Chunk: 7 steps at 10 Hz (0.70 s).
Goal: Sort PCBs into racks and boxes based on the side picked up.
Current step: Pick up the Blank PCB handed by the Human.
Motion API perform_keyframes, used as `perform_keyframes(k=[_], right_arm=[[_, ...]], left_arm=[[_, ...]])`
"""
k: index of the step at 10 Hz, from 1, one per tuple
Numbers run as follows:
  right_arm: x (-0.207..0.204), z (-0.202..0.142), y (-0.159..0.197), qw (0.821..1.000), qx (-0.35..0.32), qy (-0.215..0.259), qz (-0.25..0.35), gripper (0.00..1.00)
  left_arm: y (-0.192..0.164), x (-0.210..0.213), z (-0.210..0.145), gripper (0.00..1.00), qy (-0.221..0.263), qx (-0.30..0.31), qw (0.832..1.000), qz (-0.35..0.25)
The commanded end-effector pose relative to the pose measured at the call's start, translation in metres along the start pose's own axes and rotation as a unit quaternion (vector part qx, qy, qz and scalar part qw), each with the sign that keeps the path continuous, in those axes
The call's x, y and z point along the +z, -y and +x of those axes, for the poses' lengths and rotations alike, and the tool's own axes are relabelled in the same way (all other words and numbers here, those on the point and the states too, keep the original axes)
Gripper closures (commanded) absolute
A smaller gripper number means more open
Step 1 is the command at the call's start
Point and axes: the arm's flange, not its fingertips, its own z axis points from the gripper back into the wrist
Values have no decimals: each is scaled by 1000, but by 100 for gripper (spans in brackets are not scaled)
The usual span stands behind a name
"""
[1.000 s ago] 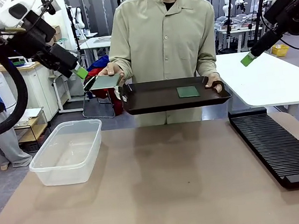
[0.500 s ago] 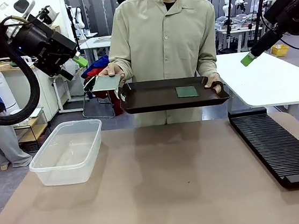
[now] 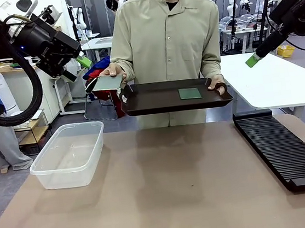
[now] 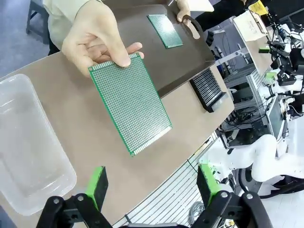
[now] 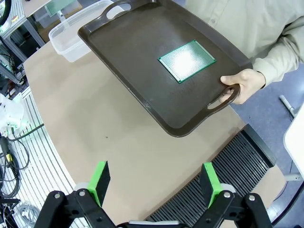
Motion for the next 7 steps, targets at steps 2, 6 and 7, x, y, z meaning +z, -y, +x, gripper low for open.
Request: perform_keyframes(k=[2,6,7], right_arm=[[0,-1,0,1000,0,3,6,0],[0,-1,0,1000,0,3,6,0],[0,-1,0,1000,0,3,6,0]], left_arm=[[-27,0,17,0,-31,78,995,-62],[-67,-19,33,0,-36,197,964,-176],[-76,-29,37,0,-39,191,961,-199]])
